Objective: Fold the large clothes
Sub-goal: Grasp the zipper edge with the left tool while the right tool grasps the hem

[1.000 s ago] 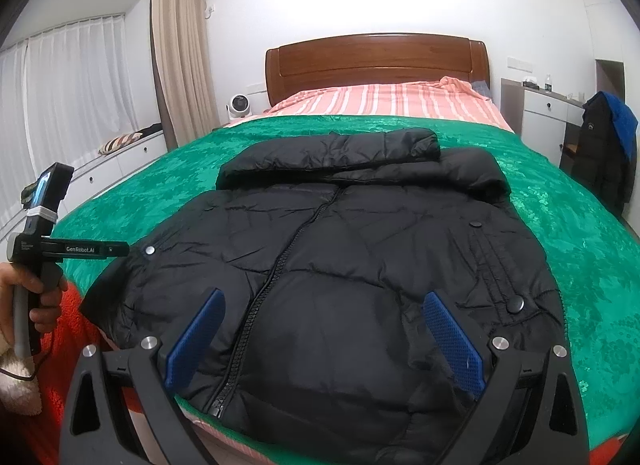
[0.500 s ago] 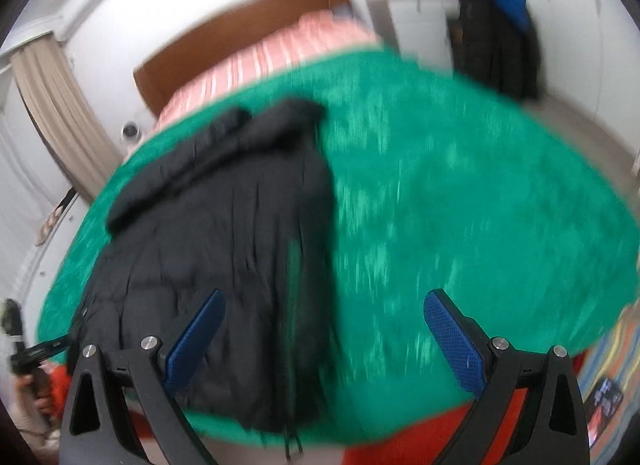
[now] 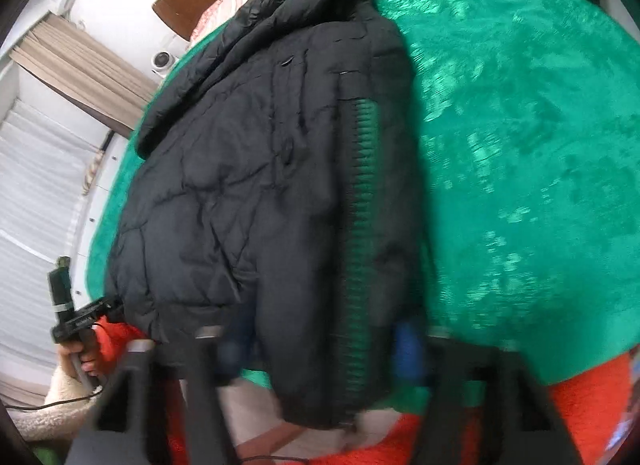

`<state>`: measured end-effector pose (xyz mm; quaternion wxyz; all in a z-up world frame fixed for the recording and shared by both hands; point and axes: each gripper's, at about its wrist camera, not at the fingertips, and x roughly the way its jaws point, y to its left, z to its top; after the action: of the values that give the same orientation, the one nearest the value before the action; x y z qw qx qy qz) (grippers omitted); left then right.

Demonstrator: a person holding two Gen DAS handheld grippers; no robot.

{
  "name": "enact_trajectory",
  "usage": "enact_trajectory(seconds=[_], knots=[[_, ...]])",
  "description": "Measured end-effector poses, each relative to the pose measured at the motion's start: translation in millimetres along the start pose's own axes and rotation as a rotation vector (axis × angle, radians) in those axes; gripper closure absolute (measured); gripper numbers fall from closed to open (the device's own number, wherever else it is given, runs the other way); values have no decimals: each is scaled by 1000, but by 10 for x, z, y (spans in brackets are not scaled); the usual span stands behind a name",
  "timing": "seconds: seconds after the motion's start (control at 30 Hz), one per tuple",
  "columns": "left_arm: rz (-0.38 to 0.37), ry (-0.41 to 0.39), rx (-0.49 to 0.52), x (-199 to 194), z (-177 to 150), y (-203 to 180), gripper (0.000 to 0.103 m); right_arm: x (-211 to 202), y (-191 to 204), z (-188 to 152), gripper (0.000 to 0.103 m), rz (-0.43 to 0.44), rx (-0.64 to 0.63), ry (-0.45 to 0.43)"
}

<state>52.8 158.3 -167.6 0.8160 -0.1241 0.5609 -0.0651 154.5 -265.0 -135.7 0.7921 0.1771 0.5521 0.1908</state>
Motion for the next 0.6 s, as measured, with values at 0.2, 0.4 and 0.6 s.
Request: enact_trajectory(seconds=[0.2, 0.4, 0.6], knots=[[-19, -8, 3, -246, -16, -62, 87, -288, 202, -24, 78, 13, -56, -26], [-55, 76, 52, -596, -432, -139, 87, -594, 312, -388, 81, 30, -81, 50], [-161, 62, 10, -1244, -581, -224, 89, -1081, 248, -559, 82, 290, 135, 36]])
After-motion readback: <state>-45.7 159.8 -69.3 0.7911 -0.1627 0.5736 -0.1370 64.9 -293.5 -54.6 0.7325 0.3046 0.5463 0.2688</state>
